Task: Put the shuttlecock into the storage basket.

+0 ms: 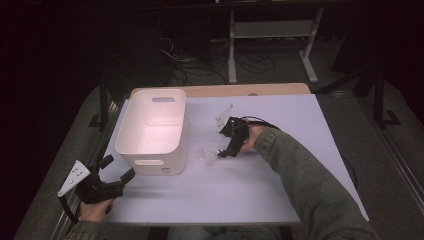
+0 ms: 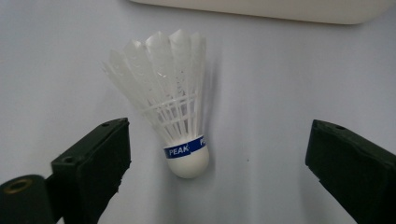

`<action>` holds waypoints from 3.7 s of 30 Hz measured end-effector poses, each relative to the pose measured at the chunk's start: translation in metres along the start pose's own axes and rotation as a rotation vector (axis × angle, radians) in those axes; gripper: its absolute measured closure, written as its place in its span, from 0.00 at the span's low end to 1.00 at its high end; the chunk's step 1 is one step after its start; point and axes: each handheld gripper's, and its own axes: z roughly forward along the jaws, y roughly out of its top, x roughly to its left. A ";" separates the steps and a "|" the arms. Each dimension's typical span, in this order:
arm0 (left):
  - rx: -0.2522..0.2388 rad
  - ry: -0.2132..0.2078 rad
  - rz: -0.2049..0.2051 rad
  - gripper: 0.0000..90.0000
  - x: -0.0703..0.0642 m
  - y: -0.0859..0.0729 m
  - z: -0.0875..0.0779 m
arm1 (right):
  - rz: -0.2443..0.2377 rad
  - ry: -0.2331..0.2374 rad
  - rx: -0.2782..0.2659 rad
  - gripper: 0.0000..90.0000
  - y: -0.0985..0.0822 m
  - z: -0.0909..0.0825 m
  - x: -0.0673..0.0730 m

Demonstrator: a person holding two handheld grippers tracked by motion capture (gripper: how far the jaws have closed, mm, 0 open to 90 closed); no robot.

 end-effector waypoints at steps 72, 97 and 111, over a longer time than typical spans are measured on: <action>0.000 0.004 -0.011 0.00 0.000 0.000 -0.001 | -0.098 0.141 0.047 0.71 0.000 0.003 0.005; 0.000 0.003 -0.004 0.00 0.000 0.000 0.000 | -0.101 0.116 -0.002 0.70 0.015 -0.038 0.012; -0.004 0.003 -0.006 0.00 0.000 0.000 0.000 | -0.093 0.076 -0.036 0.70 0.019 -0.063 0.016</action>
